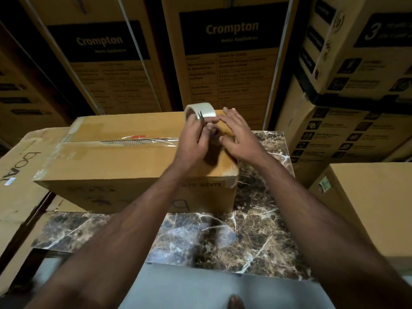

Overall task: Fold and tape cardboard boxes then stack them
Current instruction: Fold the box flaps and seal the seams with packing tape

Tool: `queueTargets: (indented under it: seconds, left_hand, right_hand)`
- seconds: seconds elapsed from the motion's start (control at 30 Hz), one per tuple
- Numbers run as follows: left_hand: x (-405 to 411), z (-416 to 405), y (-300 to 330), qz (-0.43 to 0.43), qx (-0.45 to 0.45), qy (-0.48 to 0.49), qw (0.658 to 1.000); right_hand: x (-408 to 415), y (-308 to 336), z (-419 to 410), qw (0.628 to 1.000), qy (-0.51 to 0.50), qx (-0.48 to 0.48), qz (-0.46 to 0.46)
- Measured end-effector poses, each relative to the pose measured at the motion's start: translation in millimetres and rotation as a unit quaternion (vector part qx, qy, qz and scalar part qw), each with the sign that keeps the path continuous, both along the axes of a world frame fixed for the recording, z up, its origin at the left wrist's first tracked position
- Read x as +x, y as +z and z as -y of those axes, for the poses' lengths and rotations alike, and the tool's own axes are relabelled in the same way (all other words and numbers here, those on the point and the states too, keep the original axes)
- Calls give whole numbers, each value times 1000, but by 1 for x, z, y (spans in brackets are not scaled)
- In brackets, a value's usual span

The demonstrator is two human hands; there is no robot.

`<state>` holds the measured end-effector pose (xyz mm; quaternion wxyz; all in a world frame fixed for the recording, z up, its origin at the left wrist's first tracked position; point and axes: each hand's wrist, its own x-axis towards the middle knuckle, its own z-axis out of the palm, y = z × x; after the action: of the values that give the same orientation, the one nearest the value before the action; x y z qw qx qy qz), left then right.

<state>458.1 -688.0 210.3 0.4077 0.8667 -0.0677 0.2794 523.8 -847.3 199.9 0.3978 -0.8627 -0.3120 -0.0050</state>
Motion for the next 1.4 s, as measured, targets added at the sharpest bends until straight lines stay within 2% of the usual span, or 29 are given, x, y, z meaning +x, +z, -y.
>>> queueTargets:
  seconds: [0.07,0.13,0.23,0.37,0.43,0.5,0.57,0.7,0.8,0.83,0.9,1.03,1.17,1.3,1.4]
  left_hand:
    - [-12,18,16,-44,-164,-82,982]
    - [-30,33,28,-95,-284,-154,942]
    - [-46,50,37,-149,-314,-242,906]
    - [-65,83,27,-201,-320,-288,880]
    - [-78,103,7,-235,-322,-295,868]
    - [-88,124,-22,-282,-291,-271,873]
    - [-95,144,-60,-343,-259,-210,878]
    - [-111,176,-134,-451,-211,-136,857]
    - [-123,190,-173,-475,-187,-87,856]
    - [-125,193,-179,-484,-194,-88,849]
    - [-121,193,-192,-497,-151,-77,851]
    - [-109,181,-208,-520,-60,-76,848]
    - [-115,174,-201,-504,-31,-96,858]
    - [-125,161,-171,-427,-56,-139,892]
    - [-123,142,-121,-334,-36,-149,930]
  right_hand:
    - [-25,4,3,997,-10,80,13]
    - [-53,3,10,988,-43,146,7]
    - [-82,6,36,978,-103,181,-7]
    - [-118,4,82,973,-183,136,18]
    - [-142,-9,106,970,-229,77,29]
    - [-165,-33,131,963,-264,-27,40]
    - [-186,-59,149,946,-297,-131,27]
    - [-213,-111,155,899,-303,-313,-35]
    - [-226,-150,157,864,-302,-399,-50]
    - [-228,-161,157,855,-312,-412,-42]
    - [-231,-177,156,841,-328,-430,-23]
    - [-232,-191,155,863,-324,-385,-41]
    - [-236,-187,147,872,-378,-310,-10]
    - [-217,-156,126,888,-390,-242,26]
    - [-188,-121,100,907,-405,-117,5]
